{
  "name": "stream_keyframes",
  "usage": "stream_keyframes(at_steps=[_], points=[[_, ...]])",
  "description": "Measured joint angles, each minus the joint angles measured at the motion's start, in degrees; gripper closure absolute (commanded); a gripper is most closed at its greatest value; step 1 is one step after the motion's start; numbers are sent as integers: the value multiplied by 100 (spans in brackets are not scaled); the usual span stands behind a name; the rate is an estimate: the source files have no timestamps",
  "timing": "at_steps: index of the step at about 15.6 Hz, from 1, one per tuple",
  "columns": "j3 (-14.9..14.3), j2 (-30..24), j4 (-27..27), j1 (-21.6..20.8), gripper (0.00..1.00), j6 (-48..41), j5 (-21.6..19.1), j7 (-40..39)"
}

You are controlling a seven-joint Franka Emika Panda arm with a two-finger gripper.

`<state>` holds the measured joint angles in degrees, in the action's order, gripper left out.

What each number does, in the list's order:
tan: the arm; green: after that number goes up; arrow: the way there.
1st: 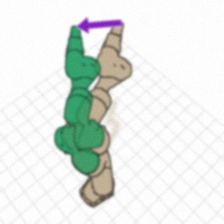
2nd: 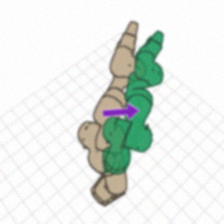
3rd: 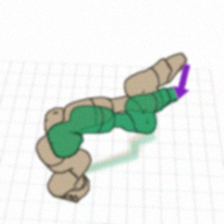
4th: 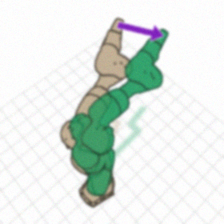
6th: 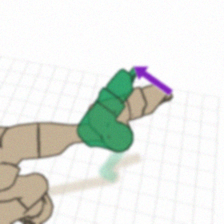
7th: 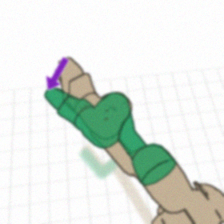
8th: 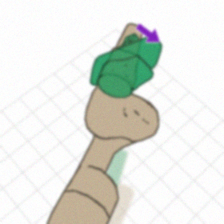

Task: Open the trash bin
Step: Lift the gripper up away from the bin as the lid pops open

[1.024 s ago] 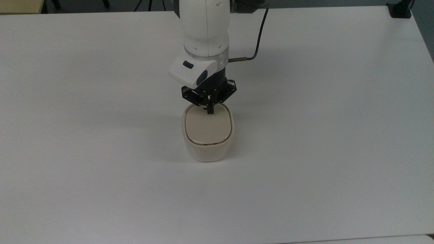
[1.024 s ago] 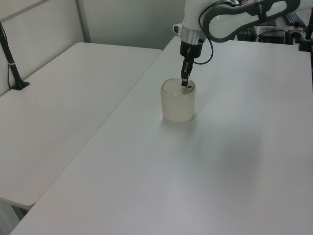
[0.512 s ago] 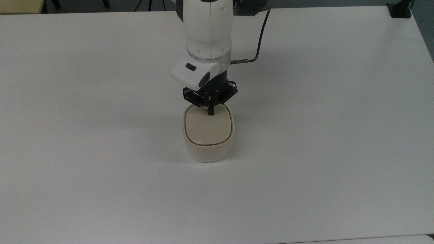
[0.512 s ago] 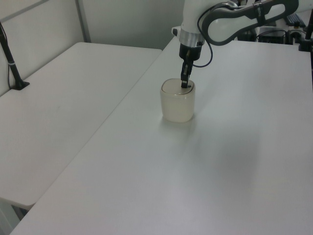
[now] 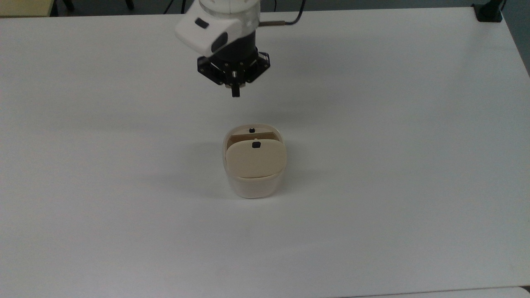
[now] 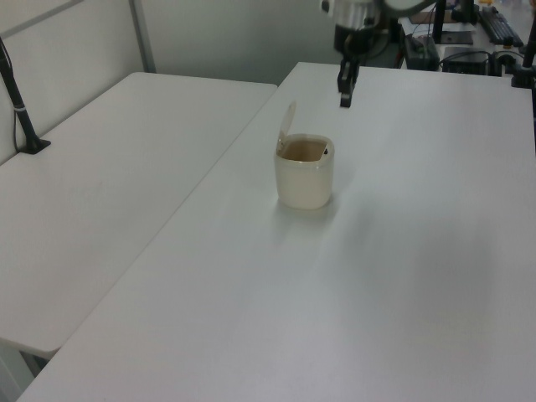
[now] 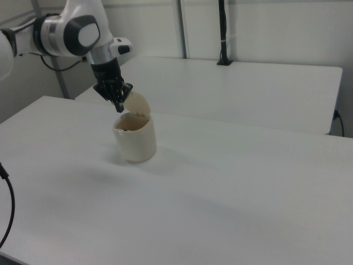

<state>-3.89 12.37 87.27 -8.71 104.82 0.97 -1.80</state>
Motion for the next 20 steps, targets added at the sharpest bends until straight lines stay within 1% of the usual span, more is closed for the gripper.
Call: stream_keyframes(at_steps=[1,3,5,6,7,8,9,10,20], points=[[-3,-136,1,60,90,-184,62,-2],[-5,-365,6,165,89,-502,155,-14],[-7,-540,14,255,80,-718,179,-26],[-7,-603,19,293,78,-807,181,-28],[-7,-679,27,338,69,-919,181,-32],[-7,-714,36,352,52,-967,181,-32],[-8,-731,42,357,17,-998,181,-32],[-13,-737,47,359,0,-1025,181,-32],[-37,-738,69,359,0,-1056,182,-33]])
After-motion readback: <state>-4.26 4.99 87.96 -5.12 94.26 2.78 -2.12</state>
